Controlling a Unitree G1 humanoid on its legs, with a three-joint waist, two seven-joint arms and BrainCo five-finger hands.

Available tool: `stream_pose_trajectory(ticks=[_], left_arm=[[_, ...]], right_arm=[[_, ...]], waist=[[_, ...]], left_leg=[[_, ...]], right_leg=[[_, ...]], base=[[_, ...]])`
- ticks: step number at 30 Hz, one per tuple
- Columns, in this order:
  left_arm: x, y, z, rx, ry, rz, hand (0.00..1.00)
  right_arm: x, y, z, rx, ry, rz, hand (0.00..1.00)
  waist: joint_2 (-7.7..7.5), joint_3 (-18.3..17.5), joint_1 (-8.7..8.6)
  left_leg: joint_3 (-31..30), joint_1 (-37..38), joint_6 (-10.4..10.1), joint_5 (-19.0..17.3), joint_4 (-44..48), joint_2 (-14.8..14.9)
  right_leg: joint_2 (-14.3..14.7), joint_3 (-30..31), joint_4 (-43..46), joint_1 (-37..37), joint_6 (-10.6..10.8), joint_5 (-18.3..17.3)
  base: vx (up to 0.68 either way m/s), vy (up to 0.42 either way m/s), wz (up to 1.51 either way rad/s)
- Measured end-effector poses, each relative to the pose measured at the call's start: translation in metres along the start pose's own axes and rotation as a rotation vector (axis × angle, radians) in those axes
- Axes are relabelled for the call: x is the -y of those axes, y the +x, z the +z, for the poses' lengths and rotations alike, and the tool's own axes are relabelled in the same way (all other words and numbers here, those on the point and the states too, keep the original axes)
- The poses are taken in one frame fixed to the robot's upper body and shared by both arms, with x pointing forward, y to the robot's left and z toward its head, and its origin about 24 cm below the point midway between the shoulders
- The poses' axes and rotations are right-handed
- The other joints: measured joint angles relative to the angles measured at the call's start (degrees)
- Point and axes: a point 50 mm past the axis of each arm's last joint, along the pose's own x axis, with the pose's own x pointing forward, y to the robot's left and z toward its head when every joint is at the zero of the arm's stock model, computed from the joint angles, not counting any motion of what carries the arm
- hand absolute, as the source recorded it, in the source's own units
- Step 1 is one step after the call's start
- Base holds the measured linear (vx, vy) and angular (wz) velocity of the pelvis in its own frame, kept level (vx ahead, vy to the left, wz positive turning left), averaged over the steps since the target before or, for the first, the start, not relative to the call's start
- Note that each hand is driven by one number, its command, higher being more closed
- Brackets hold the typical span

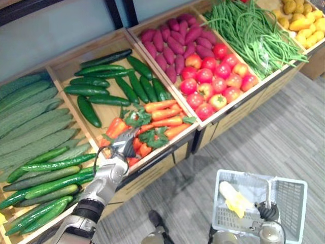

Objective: Pick vegetable in the basket

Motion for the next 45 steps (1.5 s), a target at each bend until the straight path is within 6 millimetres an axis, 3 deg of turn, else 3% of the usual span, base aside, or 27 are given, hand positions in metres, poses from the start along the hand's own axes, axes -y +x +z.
stream_pose_trajectory(ticks=[2, 3, 15, 25, 26, 45], left_arm=[[-0.001, 0.001, -0.001, -0.02, -0.021, 0.018, 0.0], [-0.001, 0.001, 0.0, -0.02, -0.022, 0.023, 1.0], [-0.008, 0.008, -0.007, -0.063, -0.033, 0.045, 1.0], [-0.009, 0.008, -0.008, -0.068, -0.035, 0.043, 1.0], [-0.009, 0.008, -0.008, -0.068, -0.035, 0.042, 0.0], [0.002, 0.009, 0.0, -0.068, -0.076, -0.019, 0.0]], right_arm=[[-0.001, 0.001, 0.003, 0.012, -0.015, 0.002, 1.0], [0.0, 0.001, 0.003, 0.014, -0.014, 0.002, 1.0], [0.003, 0.006, 0.012, 0.055, -0.022, 0.003, 1.0], [0.01, 0.008, 0.01, 0.058, -0.046, -0.006, 1.0], [0.01, 0.008, 0.01, 0.057, -0.048, -0.006, 1.0], [0.006, 0.009, 0.012, 0.073, -0.066, 0.016, 1.0]], waist=[[0.21, 0.3, 0.01], [0.11, 0.3, -0.04], [0.33, 3.1, -0.22], [1.6, 3.9, -0.31], [1.6, 3.9, -0.31], [1.5, 4.3, -0.35]], left_leg=[[0.8, 0.1, -0.1, 0.1, 0.0, 0.5], [0.9, 0.1, -0.1, 0.1, 0.0, 0.4], [1.3, 0.8, -0.1, 0.1, 0.0, 0.1], [0.7, 0.2, 0.6, 0.7, -0.4, -0.2], [0.7, 0.1, 0.7, 0.7, -0.4, -0.2], [0.1, -1.4, 0.9, 1.1, -0.4, -0.7]], right_leg=[[0.4, 0.8, 0.0, -0.4, -0.9, 0.7], [0.4, 0.9, 0.1, -0.4, -0.9, 0.7], [-0.2, 2.0, 0.1, -0.8, -0.6, 1.0], [-0.5, 2.0, -0.6, -1.0, -0.5, 1.0], [-0.6, 2.0, -0.6, -1.0, -0.4, 1.0], [-0.8, 1.9, 0.0, -2.6, -0.2, 1.1]], base=[[-0.02, -0.039, -0.15], [-0.02, -0.034, -0.09], [-0.06, -0.038, -0.07], [-0.07, -0.052, 0.01], [-0.07, -0.063, 0.03], [-0.03, -0.053, 0.01]])
